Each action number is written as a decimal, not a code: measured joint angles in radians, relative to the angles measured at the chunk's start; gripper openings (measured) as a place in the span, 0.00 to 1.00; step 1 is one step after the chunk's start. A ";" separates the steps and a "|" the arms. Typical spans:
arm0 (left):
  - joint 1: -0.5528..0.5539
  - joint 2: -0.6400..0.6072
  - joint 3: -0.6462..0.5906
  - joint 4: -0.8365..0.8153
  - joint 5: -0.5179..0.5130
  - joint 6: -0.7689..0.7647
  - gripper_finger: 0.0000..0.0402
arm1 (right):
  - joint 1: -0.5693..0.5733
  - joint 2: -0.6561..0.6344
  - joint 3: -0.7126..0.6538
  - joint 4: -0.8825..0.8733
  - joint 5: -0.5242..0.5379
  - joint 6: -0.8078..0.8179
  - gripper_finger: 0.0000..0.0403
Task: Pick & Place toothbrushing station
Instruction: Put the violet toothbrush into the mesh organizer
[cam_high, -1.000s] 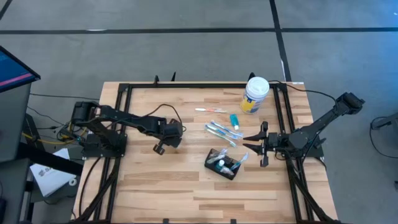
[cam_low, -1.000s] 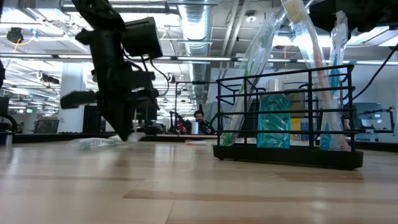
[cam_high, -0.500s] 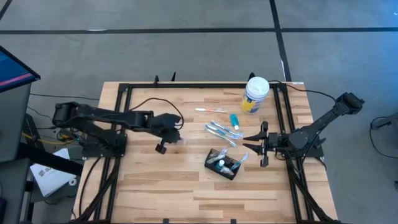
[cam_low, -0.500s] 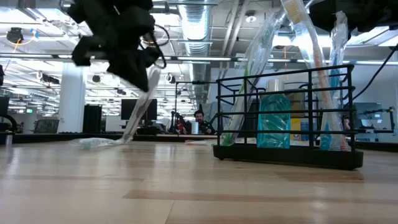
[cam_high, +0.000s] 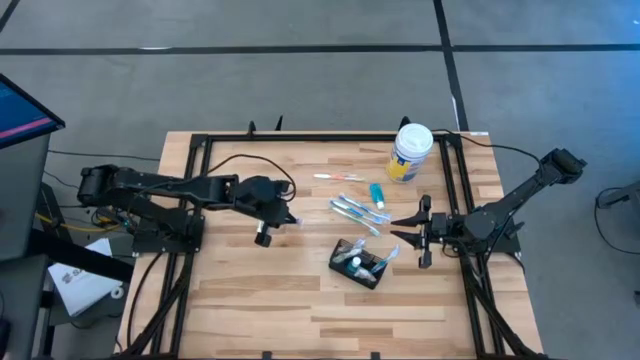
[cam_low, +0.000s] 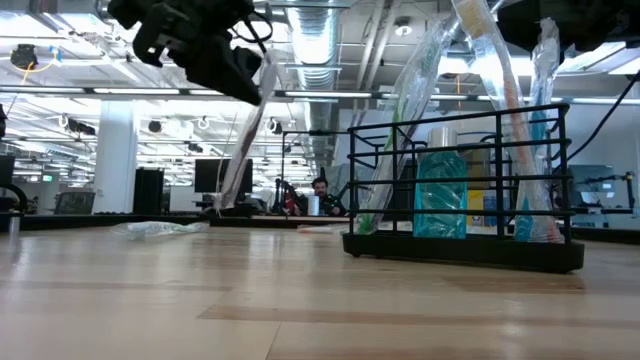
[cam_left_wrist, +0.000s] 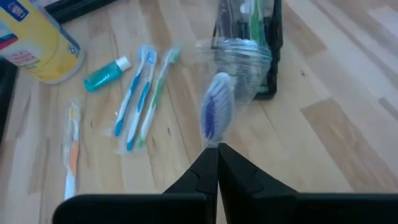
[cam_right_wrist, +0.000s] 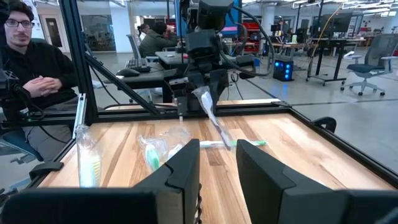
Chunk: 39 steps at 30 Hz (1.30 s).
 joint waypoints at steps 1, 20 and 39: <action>0.000 0.000 0.000 0.014 0.001 -0.018 0.00 | 0.000 0.000 0.000 -0.001 0.000 0.000 0.24; -0.047 0.000 0.000 0.277 0.140 -0.135 0.00 | 0.000 0.000 0.000 -0.002 0.000 0.001 0.24; -0.157 0.000 0.000 0.450 0.141 -0.187 0.00 | 0.000 0.000 0.000 -0.002 0.000 0.000 0.24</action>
